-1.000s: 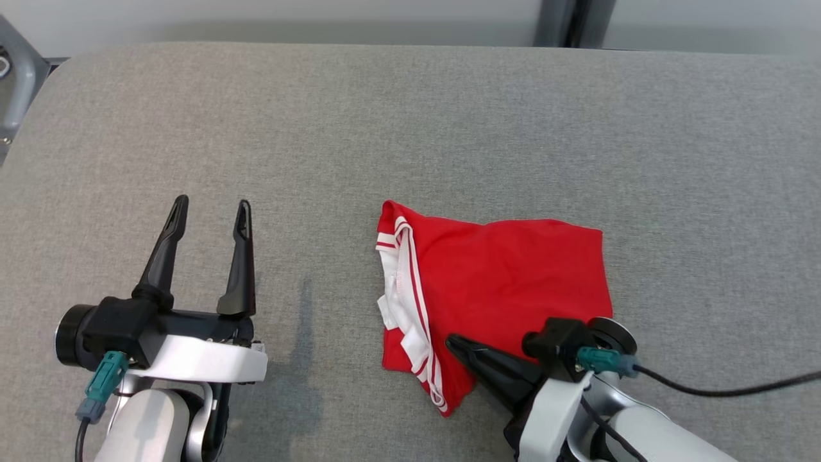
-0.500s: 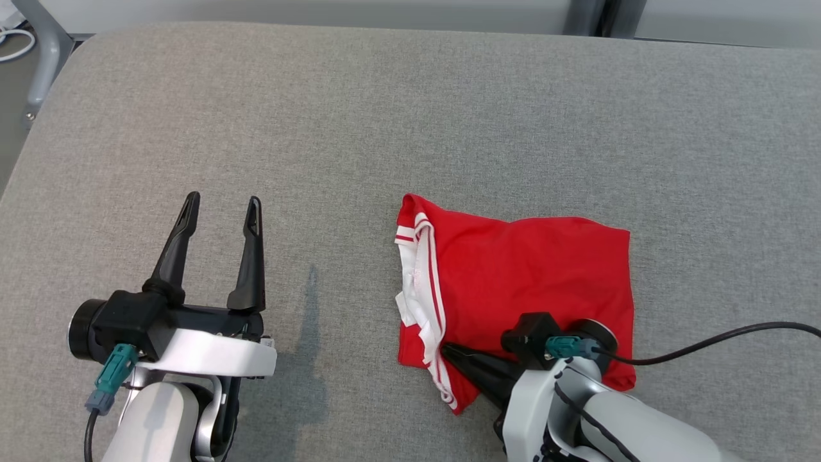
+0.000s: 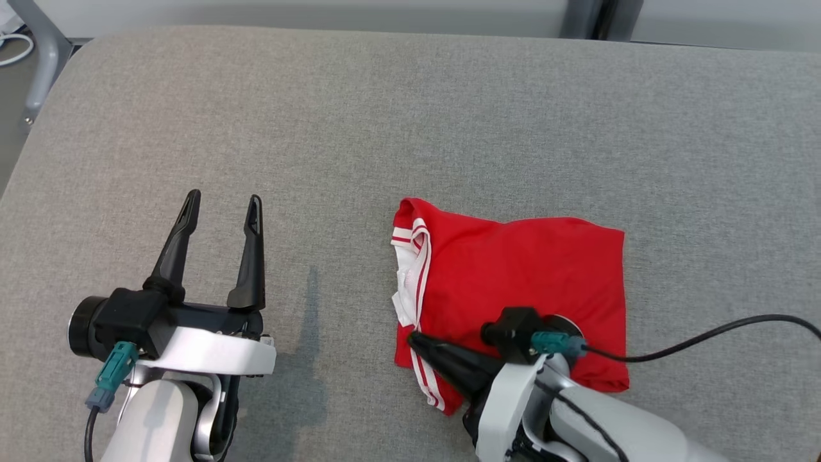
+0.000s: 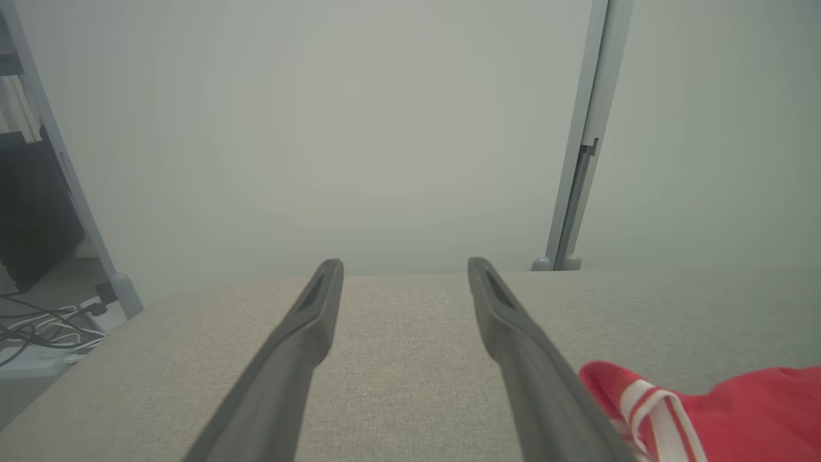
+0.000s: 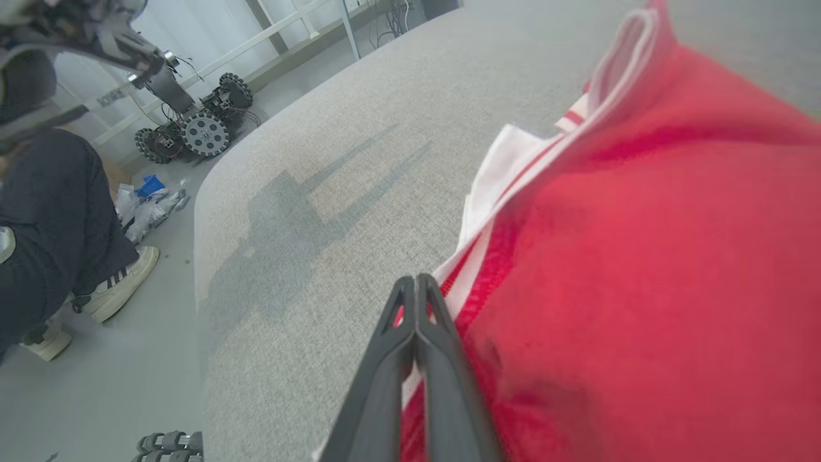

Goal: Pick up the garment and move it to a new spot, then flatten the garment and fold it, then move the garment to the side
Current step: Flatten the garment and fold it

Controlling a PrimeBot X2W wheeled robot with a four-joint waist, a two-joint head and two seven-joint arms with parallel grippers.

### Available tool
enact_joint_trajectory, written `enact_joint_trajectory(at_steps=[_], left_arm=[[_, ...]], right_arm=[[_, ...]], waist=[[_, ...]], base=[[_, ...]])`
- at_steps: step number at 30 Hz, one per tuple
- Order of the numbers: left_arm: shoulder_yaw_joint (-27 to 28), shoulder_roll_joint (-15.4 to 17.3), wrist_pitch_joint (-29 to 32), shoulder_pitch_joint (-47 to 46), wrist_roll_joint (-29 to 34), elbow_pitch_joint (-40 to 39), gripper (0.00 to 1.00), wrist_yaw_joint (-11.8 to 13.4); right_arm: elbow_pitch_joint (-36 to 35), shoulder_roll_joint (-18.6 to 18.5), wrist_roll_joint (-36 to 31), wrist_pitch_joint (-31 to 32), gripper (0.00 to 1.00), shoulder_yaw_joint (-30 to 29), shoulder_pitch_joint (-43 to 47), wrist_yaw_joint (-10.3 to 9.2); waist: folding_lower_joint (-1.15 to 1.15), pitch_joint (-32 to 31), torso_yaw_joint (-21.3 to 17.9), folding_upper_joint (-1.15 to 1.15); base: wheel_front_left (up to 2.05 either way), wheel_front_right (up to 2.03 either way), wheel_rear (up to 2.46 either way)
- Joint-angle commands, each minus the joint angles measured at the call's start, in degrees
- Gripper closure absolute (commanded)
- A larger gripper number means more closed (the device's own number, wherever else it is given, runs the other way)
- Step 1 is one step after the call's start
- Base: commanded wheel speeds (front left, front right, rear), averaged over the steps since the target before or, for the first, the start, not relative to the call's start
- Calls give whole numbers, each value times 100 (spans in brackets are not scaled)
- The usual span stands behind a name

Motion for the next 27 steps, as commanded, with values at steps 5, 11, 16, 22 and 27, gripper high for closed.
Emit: enact_joint_trajectory(at_steps=[5,11,16,22,27], left_arm=[[77,24,-20,98,50,45,0,-22],[126,80,-20,184,35,65,0,21],[199,150,-5,293,0,0,0,93],[294,259,68,365,-14,-173,0,189],[315,320,142,457,-7,-288,0,256]], right_arm=[[-384,-186,118,-318,100,-628,222,12],[-982,-416,-70,-398,100,-1668,759,11],[-1655,-446,-405,-429,100,-3098,1448,11],[-2612,-53,-1296,-180,0,-5235,2328,11],[-3001,154,-1829,93,0,-6084,2708,10]], waist=[[0,-186,-151,0],[0,-344,-323,0],[0,-435,-520,0],[0,-559,-751,0],[0,-671,-842,0]], base=[[0,0,0],[0,0,0],[0,0,0],[0,0,0],[0,0,0]])
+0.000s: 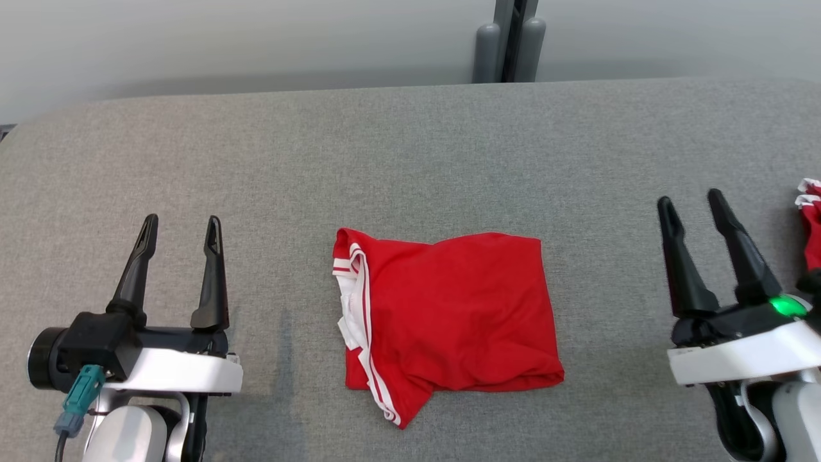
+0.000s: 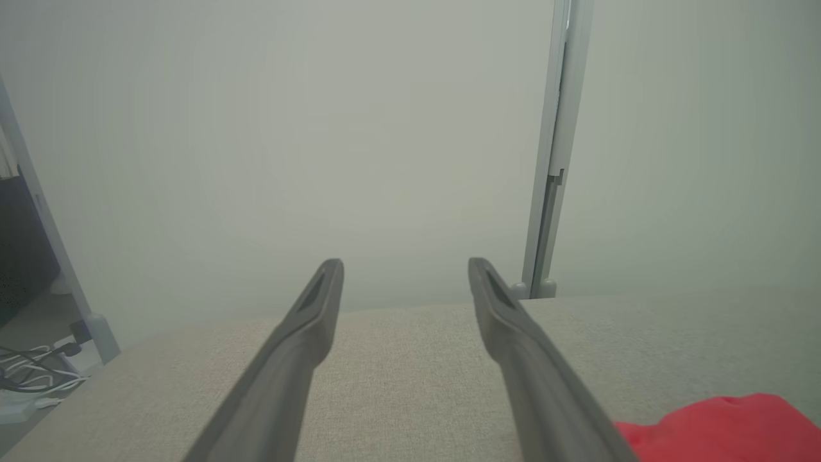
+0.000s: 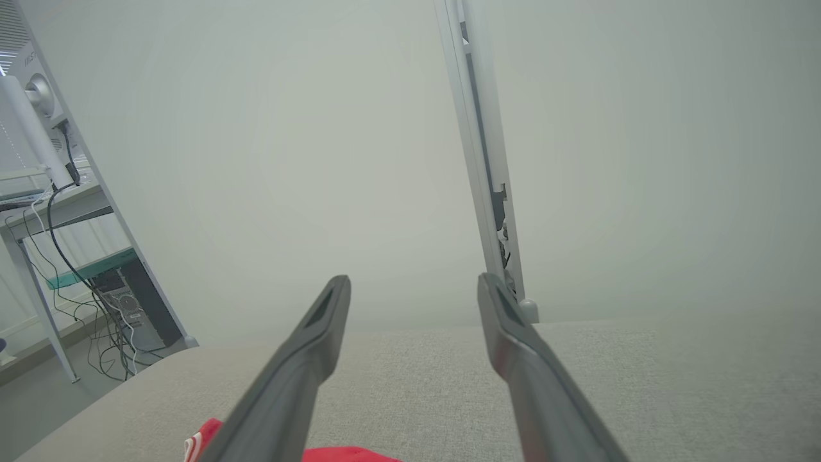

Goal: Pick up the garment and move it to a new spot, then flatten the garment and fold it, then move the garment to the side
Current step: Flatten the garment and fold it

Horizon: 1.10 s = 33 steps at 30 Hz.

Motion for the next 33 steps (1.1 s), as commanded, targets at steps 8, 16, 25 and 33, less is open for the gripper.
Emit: enact_joint_trajectory(at_steps=[8,16,25,33], left_arm=[[-17,116,139,273,21,-246,0,75],[-127,216,373,665,12,-442,0,93],[-168,300,522,943,-13,-563,0,120],[-74,404,556,1186,-72,-578,0,186]], right_arm=[[-211,122,-503,325,0,-644,490,7],[-261,162,-699,537,0,-827,913,7],[-382,178,-836,803,0,-930,1245,6],[-499,231,-888,971,0,-1019,1526,6]], waist=[[0,-236,-93,0],[0,-650,-133,0],[0,-992,-126,0],[0,-1195,-106,0]], base=[[0,0,0],[0,0,0],[0,0,0],[0,0,0]])
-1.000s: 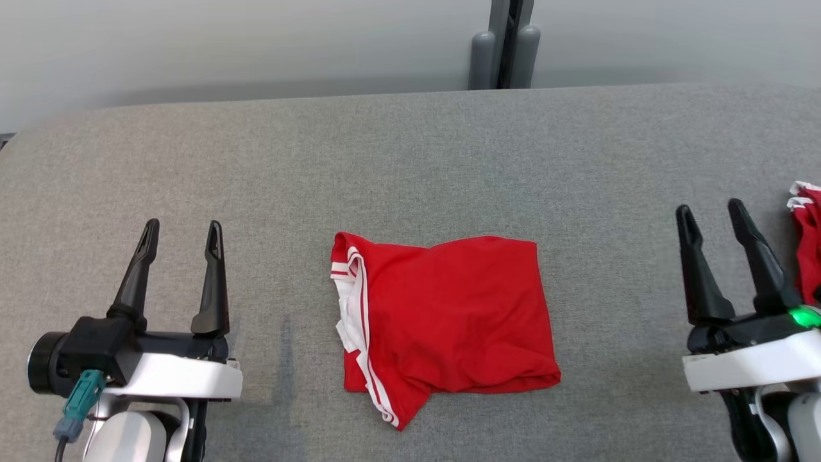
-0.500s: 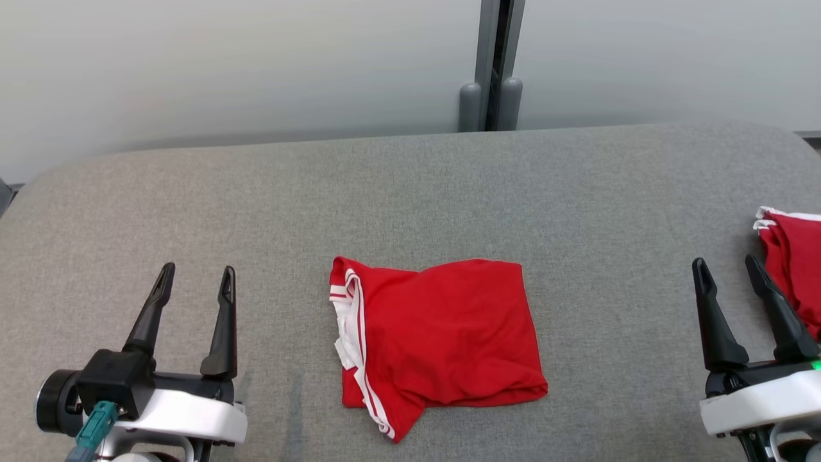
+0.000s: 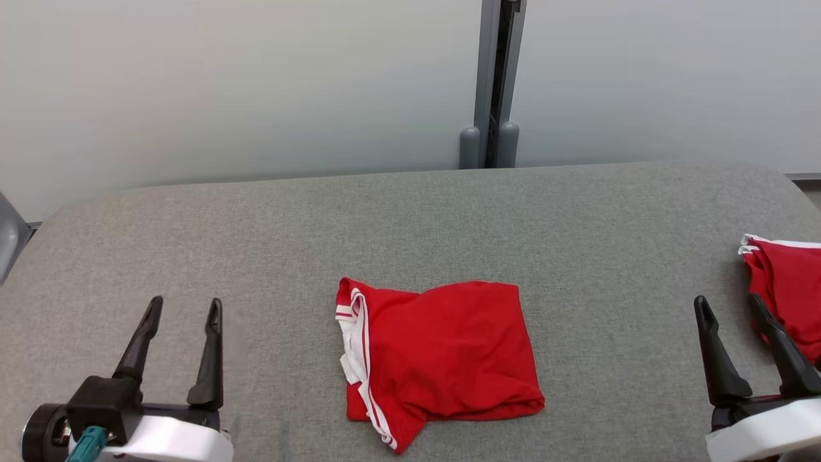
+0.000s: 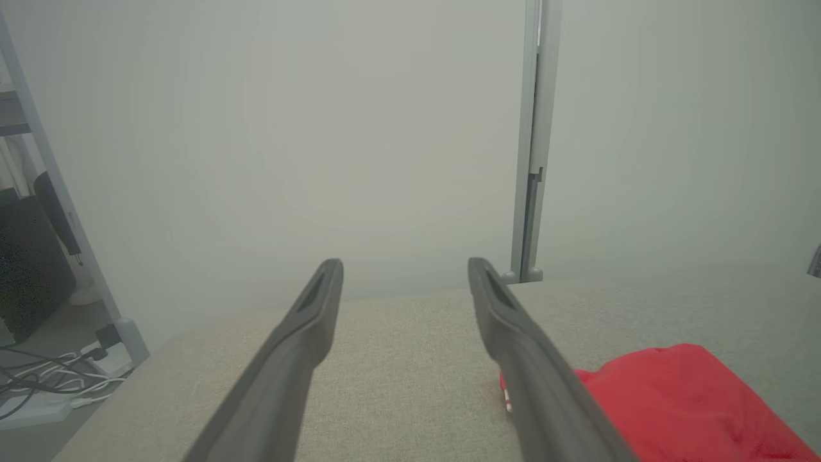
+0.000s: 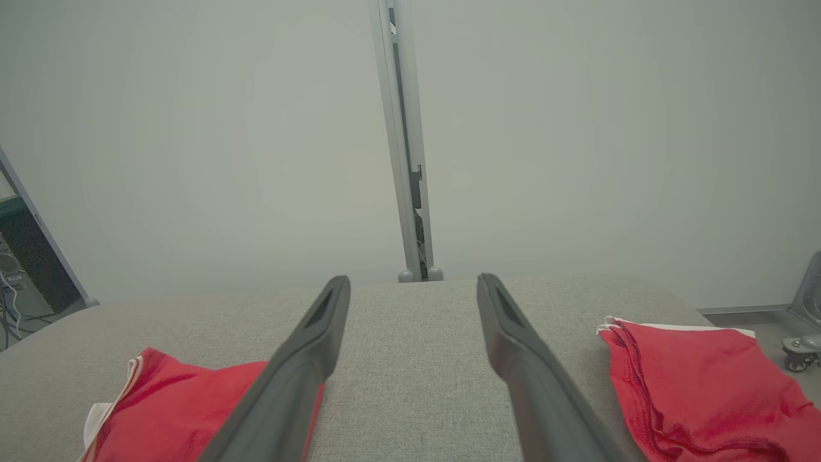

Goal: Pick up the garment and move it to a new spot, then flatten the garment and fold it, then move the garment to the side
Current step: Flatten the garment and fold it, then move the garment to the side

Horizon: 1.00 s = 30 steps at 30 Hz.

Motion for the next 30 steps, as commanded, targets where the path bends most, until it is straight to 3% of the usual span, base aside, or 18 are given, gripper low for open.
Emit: enact_joint_trajectory(at_steps=[1,30], left_arm=[[51,41,7,44,-49,3,0,31],[8,162,80,33,-196,67,0,66]], right_arm=[[-44,-5,-30,22,0,-36,61,5],[29,64,-212,114,0,-95,66,5]], waist=[[0,-17,2,0],[0,5,70,0]], base=[[0,0,0],[0,0,0]])
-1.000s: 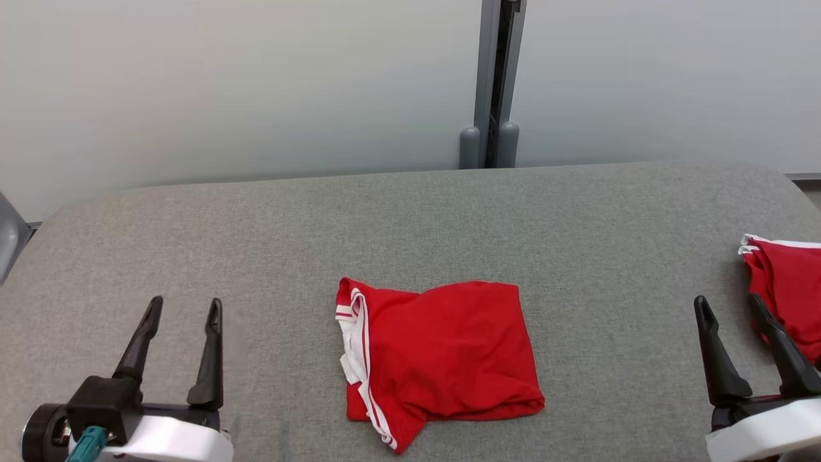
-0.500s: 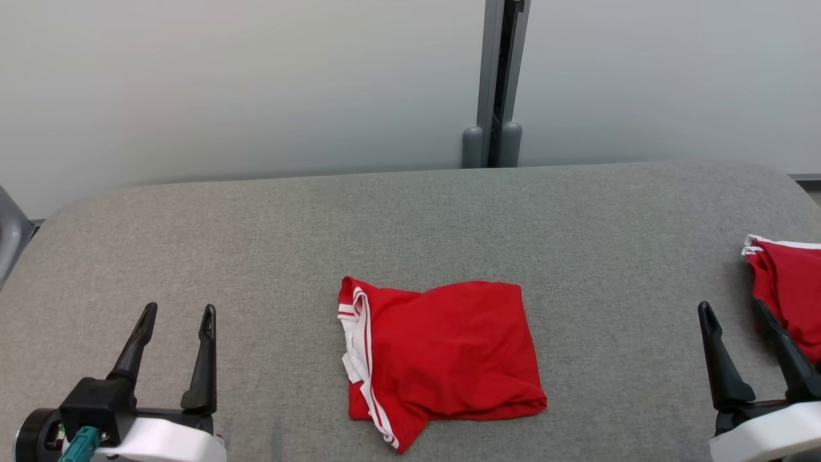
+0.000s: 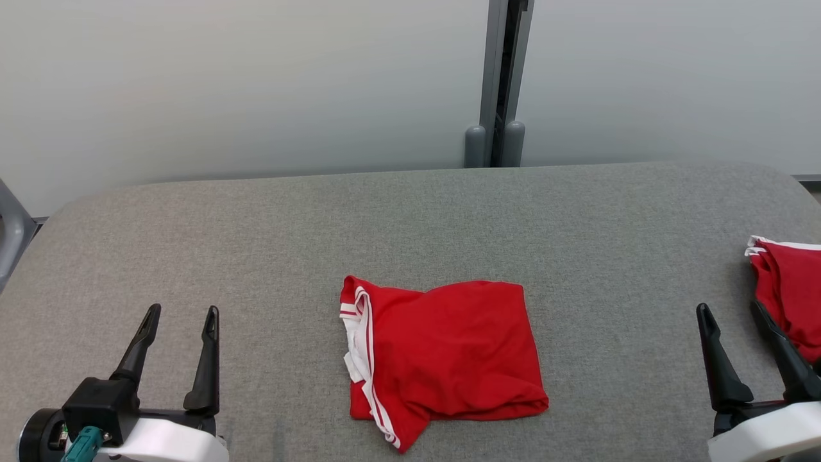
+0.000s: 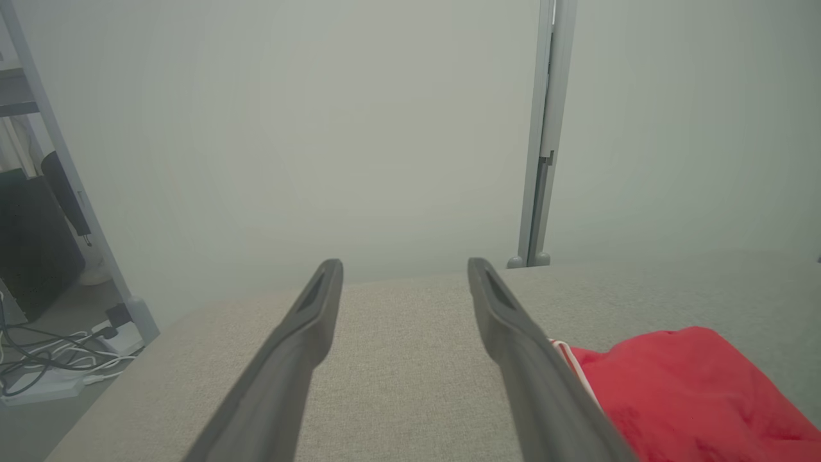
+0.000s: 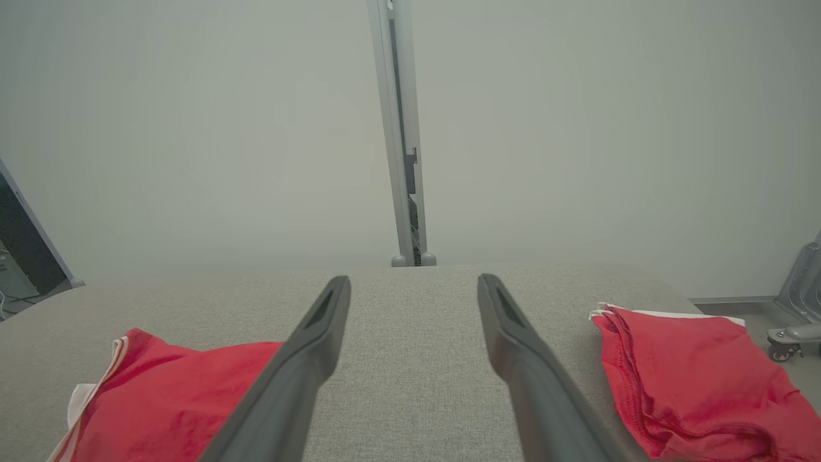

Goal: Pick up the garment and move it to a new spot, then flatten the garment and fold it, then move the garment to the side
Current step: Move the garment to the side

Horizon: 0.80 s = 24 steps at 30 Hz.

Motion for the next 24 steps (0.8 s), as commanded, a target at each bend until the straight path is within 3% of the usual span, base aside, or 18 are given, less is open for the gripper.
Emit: enact_joint_trajectory(at_steps=[1,13,17,24], left_arm=[[0,34,-25,-61,-22,21,0,37],[-21,35,-75,-137,-45,22,0,63],[-81,0,-110,-199,-65,19,0,24],[-262,-97,-226,-527,-5,-52,0,-69]], right_arm=[[0,8,-1,-3,0,4,-27,5],[11,-24,37,-44,0,-34,-14,4],[-1,-74,19,50,0,-82,9,4],[583,-499,263,153,0,491,-408,4]], waist=[[0,-7,0,0],[0,10,98,0],[0,23,295,0],[0,551,770,0]], base=[[0,0,0],[0,0,0],[0,0,0],[0,0,0]])
